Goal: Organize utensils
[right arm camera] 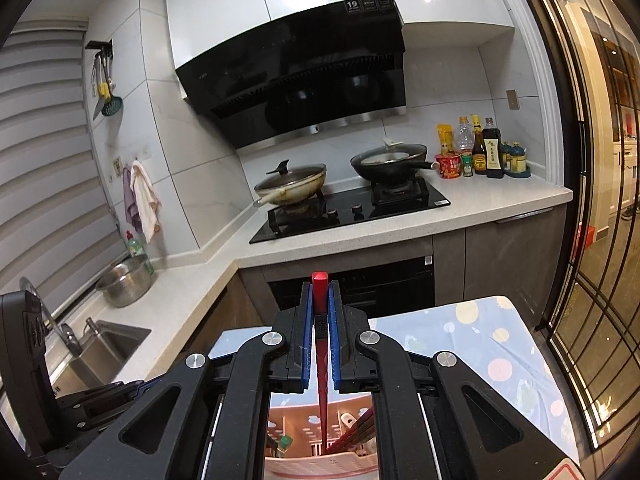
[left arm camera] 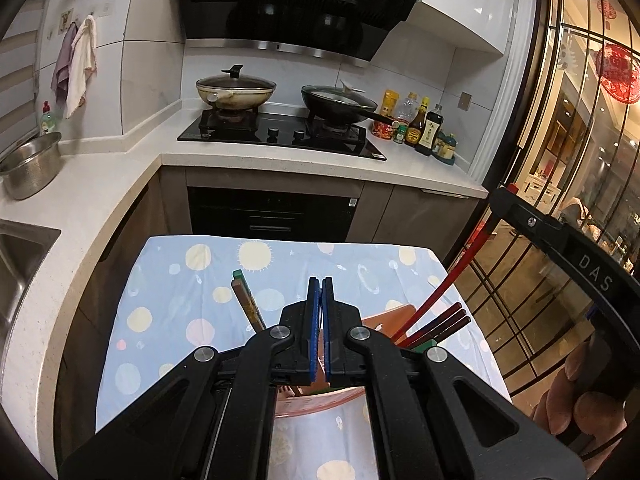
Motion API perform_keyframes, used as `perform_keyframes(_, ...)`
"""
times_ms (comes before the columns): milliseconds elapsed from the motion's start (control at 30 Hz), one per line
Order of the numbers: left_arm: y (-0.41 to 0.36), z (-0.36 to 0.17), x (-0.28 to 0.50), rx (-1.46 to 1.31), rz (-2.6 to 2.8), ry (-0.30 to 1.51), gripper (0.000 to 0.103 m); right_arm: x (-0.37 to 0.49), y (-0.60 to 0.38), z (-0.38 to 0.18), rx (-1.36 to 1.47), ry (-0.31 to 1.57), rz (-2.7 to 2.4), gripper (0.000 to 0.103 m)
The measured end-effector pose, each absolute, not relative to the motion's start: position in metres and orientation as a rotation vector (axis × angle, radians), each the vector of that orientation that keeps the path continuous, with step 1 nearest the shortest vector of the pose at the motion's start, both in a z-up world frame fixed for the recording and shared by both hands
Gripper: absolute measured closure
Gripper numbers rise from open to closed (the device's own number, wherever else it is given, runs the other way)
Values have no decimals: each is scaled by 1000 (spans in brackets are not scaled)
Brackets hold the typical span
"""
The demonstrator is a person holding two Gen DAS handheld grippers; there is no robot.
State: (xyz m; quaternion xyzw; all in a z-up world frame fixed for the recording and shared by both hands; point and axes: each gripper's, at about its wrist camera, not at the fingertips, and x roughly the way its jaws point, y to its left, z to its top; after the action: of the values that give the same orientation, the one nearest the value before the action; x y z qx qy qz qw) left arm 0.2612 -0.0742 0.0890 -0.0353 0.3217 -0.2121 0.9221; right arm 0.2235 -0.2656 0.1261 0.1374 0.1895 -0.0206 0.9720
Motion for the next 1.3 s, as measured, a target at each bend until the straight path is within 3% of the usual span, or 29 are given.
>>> perform_keyframes(200, -74, 80, 266, -77, -423, 687, 102, 236, -258, 115, 264, 432, -26, 96)
perform_keyframes(367, -72, 75, 267, -75, -398, 692, 98, 237, -255, 109, 248, 449, -25, 89)
perform_keyframes(500, -69, 75, 267, -84, -386, 693, 86, 232, -254, 107, 248, 448, -23, 89)
perform_keyframes(800, -67, 78, 256, -61, -358, 675, 75, 215, -250, 107, 238, 448, -7, 80)
perform_keyframes(1300, -63, 63, 205, 10, -282, 680, 68, 152, -241, 75, 202, 542, -9, 78)
